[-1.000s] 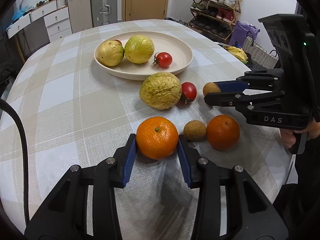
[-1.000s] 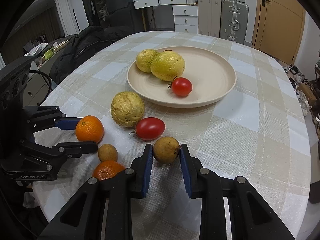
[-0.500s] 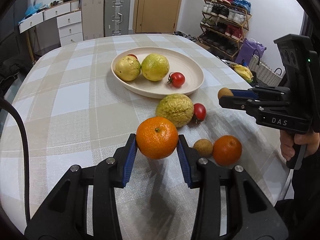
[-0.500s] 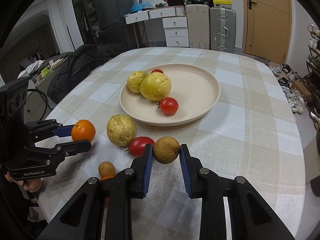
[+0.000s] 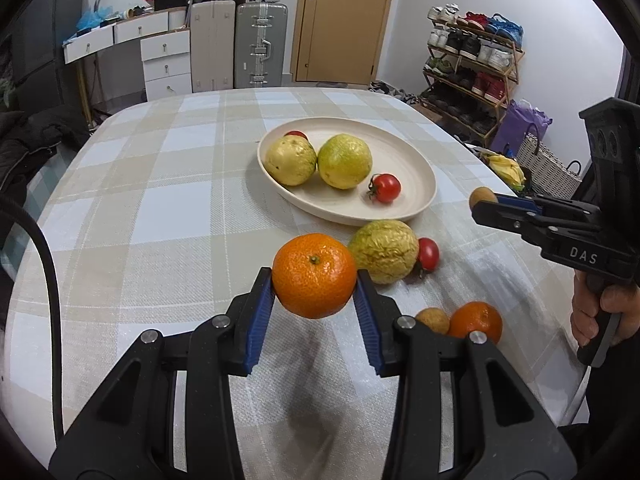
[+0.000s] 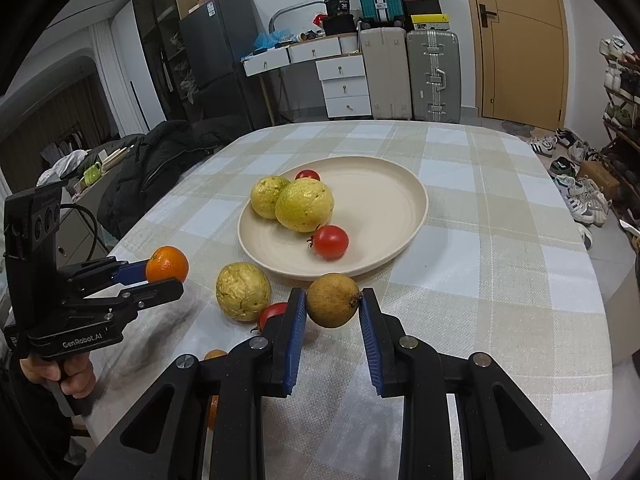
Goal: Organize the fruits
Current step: 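Carry the orange into the plate with the left tool while the right tool places the pear there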
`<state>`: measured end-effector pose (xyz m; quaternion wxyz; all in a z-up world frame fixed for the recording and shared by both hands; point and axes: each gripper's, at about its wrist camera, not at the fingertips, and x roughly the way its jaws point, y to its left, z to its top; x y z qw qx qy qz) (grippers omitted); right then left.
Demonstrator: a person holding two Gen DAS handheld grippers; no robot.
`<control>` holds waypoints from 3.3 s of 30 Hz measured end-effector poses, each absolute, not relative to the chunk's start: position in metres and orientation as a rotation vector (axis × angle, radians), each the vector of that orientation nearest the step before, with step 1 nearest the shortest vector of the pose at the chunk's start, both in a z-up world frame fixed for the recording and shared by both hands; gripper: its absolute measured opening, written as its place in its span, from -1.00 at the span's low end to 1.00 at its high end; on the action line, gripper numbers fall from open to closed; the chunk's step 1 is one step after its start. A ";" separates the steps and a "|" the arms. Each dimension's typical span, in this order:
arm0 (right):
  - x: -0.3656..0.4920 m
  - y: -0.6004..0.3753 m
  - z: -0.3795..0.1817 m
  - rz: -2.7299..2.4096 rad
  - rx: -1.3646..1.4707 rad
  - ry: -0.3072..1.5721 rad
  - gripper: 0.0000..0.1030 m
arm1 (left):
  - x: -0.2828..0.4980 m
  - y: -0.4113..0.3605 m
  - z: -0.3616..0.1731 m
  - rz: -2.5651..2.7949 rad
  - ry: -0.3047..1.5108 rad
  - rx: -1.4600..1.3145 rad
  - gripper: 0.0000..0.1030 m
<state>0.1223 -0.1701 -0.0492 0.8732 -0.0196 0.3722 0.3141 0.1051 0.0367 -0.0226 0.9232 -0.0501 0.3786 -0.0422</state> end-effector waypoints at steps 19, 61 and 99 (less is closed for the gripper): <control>0.129 -0.172 -0.031 0.671 -0.013 0.722 -0.46 | 0.134 0.033 0.006 -0.061 0.716 -0.119 -0.28; 0.171 -0.145 -0.048 0.657 -0.006 0.784 -0.46 | 0.196 0.014 -0.020 -0.098 0.786 -0.118 -0.28; 0.184 -0.143 -0.059 0.609 -0.030 0.808 0.14 | 0.223 -0.002 -0.036 -0.099 0.834 -0.060 -0.06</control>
